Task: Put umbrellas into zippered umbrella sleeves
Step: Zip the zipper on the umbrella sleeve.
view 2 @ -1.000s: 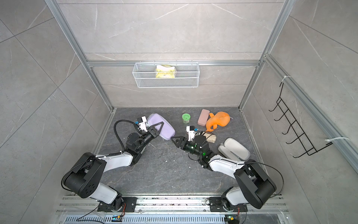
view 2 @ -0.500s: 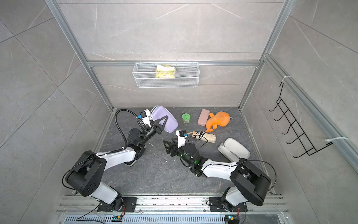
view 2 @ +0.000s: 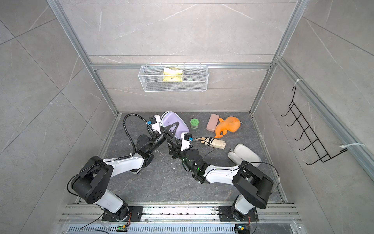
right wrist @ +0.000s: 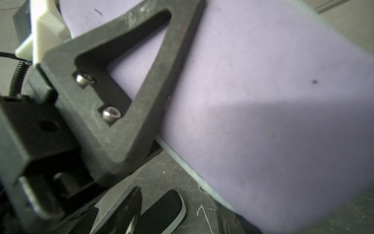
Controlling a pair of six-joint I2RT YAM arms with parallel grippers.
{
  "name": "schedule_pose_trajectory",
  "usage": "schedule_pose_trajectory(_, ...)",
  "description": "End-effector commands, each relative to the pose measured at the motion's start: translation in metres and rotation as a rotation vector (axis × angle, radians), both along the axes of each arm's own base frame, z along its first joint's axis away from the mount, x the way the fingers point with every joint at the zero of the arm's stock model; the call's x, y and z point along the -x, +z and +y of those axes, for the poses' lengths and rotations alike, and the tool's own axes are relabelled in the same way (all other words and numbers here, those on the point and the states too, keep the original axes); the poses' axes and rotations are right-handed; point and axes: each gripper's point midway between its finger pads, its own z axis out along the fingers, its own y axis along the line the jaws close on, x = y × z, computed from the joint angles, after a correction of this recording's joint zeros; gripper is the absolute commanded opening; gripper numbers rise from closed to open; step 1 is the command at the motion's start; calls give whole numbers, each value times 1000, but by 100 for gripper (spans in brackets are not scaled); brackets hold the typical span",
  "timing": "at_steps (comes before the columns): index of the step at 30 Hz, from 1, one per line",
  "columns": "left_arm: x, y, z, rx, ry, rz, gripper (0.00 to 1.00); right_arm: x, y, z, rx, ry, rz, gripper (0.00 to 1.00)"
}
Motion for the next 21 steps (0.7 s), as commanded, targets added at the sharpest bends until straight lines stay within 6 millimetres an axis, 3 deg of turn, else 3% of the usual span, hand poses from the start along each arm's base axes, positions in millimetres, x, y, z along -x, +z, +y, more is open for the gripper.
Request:
schedule_pose_trajectory(1, 13, 54, 10, 98, 30, -178, 10, -6, 7, -5, -63, -55, 7, 54)
schedule_pose_trajectory(7, 12, 53, 12, 93, 49, -182, 10, -4, -18, -19, -19, -97, 52, 52)
schedule_pose_trajectory(11, 14, 53, 13, 97, 47, -175, 10, -9, -27, -25, -11, -145, 69, 56)
schedule_pose_trajectory(16, 19, 50, 11, 97, 42, -167, 10, -17, -11, -14, -38, -141, 41, 55)
schedule_pose_trajectory(21, 22, 49, 13, 97, 49, -166, 10, -18, -1, -5, -80, -111, 35, 41)
